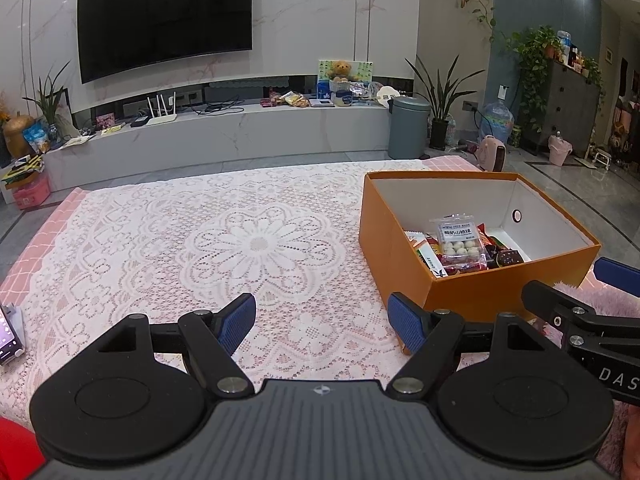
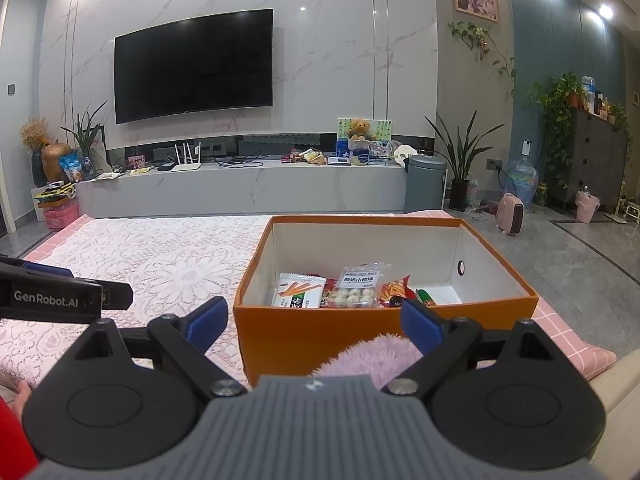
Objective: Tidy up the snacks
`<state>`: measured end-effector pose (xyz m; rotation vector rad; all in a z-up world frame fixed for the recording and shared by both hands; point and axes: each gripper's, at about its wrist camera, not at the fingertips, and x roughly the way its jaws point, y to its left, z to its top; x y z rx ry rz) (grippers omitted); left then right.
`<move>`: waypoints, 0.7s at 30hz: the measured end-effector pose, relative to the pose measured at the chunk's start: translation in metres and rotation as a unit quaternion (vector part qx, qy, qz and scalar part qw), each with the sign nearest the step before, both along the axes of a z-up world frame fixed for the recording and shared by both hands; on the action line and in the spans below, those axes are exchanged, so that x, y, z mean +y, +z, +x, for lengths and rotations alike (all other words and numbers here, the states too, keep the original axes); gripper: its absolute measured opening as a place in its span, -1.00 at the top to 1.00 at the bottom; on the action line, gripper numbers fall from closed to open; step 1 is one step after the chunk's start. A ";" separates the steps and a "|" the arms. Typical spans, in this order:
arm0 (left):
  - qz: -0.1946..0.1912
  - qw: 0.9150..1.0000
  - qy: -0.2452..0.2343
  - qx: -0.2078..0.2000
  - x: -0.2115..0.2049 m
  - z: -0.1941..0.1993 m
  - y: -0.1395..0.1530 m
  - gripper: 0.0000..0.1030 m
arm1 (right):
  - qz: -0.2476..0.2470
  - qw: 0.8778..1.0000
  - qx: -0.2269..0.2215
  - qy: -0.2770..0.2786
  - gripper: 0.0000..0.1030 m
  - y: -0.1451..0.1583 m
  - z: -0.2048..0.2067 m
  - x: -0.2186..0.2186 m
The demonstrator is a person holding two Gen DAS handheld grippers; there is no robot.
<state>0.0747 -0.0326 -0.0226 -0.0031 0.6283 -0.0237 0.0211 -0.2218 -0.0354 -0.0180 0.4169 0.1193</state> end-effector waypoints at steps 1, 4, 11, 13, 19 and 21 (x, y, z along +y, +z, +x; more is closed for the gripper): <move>0.000 1.000 0.000 0.000 -0.001 0.000 0.001 -0.71 | 0.000 1.000 0.000 0.000 -0.77 0.000 0.000 0.000; 0.001 1.000 0.001 -0.002 -0.001 0.000 0.001 -0.71 | 0.000 1.000 0.000 0.000 -0.77 0.000 0.000 0.000; 0.001 1.000 -0.001 -0.002 -0.001 0.000 0.003 -0.71 | 0.001 1.000 0.001 0.001 -0.77 -0.001 0.001 0.000; 0.001 1.000 -0.002 -0.002 -0.001 0.000 0.003 -0.71 | 0.000 1.000 0.002 0.001 -0.77 -0.003 0.002 0.002; 0.000 1.000 -0.007 -0.001 -0.002 0.000 0.003 -0.71 | 0.000 1.000 0.005 0.002 -0.77 -0.005 0.002 0.003; 0.000 1.000 -0.007 -0.001 -0.002 0.000 0.003 -0.71 | 0.000 1.000 0.005 0.002 -0.77 -0.004 0.002 0.003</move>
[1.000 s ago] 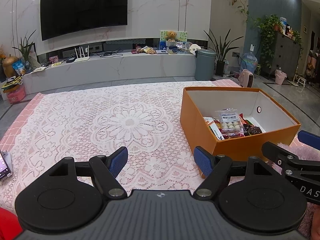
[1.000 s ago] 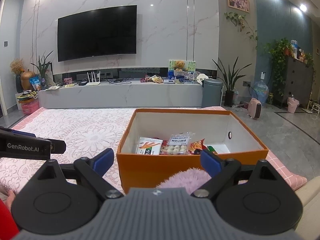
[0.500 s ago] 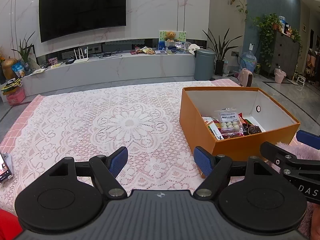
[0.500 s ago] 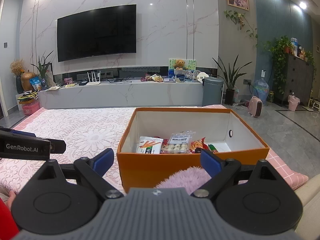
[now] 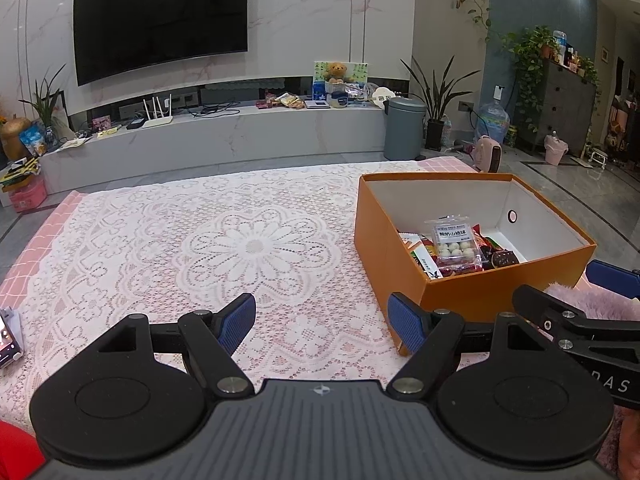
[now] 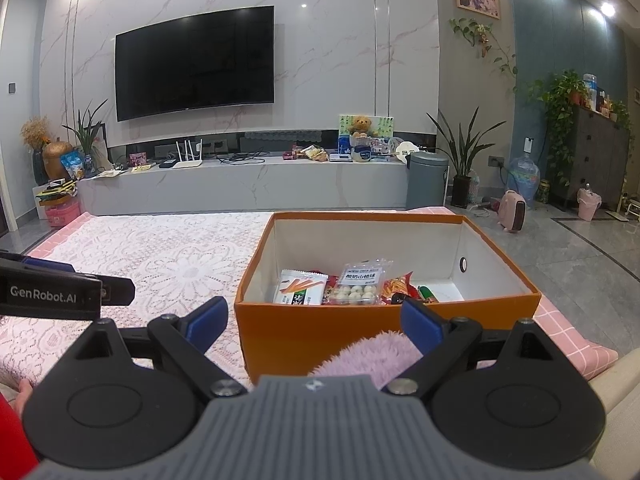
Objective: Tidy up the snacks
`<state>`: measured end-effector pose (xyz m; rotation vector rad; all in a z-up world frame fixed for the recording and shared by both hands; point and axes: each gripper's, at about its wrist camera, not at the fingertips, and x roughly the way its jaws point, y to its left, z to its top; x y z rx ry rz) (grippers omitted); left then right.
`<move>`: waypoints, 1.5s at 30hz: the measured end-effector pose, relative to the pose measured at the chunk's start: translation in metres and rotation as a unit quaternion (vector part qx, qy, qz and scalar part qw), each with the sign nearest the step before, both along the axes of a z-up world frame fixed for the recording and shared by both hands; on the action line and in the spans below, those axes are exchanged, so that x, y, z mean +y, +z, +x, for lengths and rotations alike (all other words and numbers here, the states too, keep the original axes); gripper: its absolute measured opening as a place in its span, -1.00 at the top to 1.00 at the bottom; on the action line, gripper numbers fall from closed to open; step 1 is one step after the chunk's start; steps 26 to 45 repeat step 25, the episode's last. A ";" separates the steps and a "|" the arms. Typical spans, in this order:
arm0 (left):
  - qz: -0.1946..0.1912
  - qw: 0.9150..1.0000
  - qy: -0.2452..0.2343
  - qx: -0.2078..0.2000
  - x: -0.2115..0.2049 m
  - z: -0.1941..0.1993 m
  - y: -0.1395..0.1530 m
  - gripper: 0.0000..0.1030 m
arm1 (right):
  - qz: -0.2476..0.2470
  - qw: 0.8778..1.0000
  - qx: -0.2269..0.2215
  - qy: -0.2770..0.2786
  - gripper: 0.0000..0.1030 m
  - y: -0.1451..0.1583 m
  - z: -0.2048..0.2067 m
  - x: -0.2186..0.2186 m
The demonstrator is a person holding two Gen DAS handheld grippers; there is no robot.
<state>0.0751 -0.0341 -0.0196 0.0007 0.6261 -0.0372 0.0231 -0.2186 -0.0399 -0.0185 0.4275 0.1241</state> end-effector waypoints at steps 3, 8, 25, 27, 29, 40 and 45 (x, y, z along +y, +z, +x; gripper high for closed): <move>0.000 1.000 -0.001 0.001 -0.001 0.000 0.000 -0.71 | 0.001 1.000 0.001 0.000 -0.77 0.000 0.000 0.000; 0.001 1.000 -0.002 0.003 -0.002 0.000 0.000 -0.71 | 0.001 1.000 0.003 0.000 -0.77 -0.001 0.000 0.001; 0.006 1.000 -0.005 0.002 -0.004 0.001 0.000 -0.72 | 0.001 1.000 0.006 0.000 -0.77 -0.002 0.001 0.001; 0.006 1.000 -0.005 0.002 -0.004 0.001 0.000 -0.72 | 0.001 1.000 0.006 0.000 -0.77 -0.002 0.001 0.001; 0.006 1.000 -0.005 0.002 -0.004 0.001 0.000 -0.72 | 0.001 1.000 0.006 0.000 -0.77 -0.002 0.001 0.001; 0.006 1.000 -0.005 0.002 -0.004 0.001 0.000 -0.72 | 0.001 1.000 0.006 0.000 -0.77 -0.002 0.001 0.001; 0.006 1.000 -0.005 0.002 -0.004 0.001 0.000 -0.72 | 0.001 1.000 0.006 0.000 -0.77 -0.002 0.001 0.001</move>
